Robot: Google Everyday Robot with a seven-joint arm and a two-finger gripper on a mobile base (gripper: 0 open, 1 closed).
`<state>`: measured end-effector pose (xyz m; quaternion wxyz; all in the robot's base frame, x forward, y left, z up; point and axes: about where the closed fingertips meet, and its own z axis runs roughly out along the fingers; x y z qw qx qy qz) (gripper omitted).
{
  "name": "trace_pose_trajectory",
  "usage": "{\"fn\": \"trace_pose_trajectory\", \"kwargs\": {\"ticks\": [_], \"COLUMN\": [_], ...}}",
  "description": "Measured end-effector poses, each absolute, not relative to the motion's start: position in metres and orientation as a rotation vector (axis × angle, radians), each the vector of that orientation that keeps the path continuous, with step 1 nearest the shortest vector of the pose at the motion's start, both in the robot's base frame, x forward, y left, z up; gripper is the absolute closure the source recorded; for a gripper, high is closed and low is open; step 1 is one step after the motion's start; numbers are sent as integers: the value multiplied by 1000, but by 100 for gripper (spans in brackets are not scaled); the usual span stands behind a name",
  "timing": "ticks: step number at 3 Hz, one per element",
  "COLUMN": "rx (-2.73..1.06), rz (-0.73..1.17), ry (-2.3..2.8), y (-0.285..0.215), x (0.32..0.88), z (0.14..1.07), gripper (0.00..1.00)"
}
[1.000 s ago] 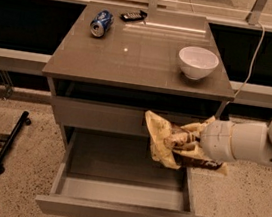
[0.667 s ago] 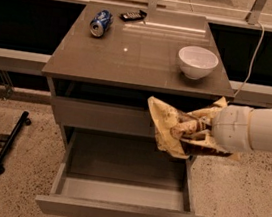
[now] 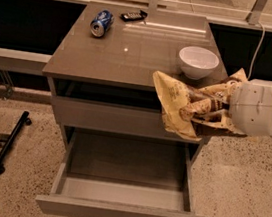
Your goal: Pick brown chip bag from middle drawer and place on counter
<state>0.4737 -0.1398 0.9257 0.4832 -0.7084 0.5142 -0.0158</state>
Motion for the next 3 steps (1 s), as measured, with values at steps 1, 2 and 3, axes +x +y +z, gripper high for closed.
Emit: {"fn": "trace_pose_trajectory", "kwargs": {"ticks": [1, 2, 3], "rx": [-1725, -1708, -1699], "rz": [-40, -45, -51], "ry": [1253, 1222, 1169], "y": [-135, -119, -97], "x": [476, 486, 510], "z": [924, 921, 918], "gripper": [100, 100, 100]}}
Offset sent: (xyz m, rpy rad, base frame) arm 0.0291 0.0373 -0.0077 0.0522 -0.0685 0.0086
